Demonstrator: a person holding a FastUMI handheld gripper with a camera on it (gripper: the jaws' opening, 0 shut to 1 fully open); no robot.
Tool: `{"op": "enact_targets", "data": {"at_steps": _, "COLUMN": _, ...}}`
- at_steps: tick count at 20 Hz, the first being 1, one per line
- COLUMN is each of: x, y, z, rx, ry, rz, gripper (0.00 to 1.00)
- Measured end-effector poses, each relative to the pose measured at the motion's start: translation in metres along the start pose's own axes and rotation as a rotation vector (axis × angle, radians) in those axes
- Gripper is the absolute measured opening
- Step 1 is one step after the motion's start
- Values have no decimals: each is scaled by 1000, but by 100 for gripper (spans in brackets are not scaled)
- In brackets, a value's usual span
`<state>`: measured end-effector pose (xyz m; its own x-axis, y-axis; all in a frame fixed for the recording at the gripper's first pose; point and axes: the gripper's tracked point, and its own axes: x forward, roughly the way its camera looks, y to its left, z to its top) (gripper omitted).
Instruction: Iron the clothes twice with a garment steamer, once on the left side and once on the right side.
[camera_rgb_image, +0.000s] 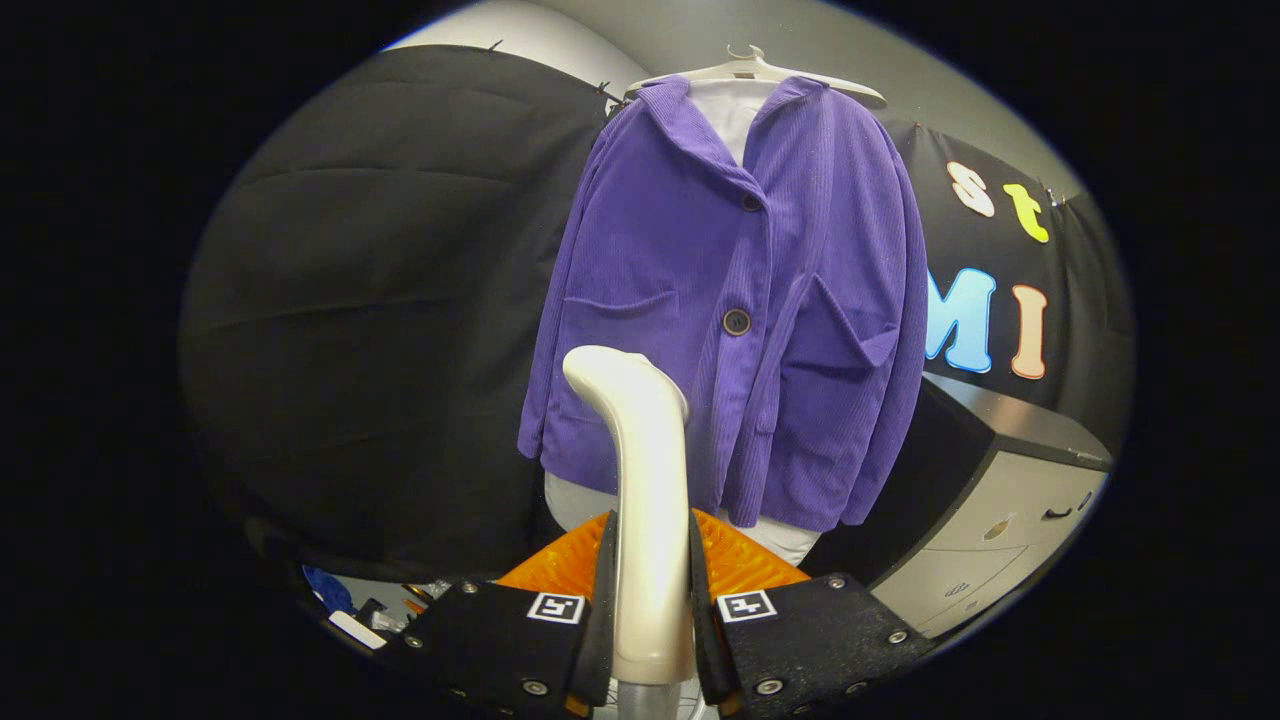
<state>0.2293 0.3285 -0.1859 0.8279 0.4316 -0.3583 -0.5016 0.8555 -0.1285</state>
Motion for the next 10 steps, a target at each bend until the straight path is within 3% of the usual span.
{"op": "enact_targets", "data": {"at_steps": 10, "x": -7, "y": 1, "z": -91, "rx": 11, "ry": 162, "rz": -14, "gripper": 34}}
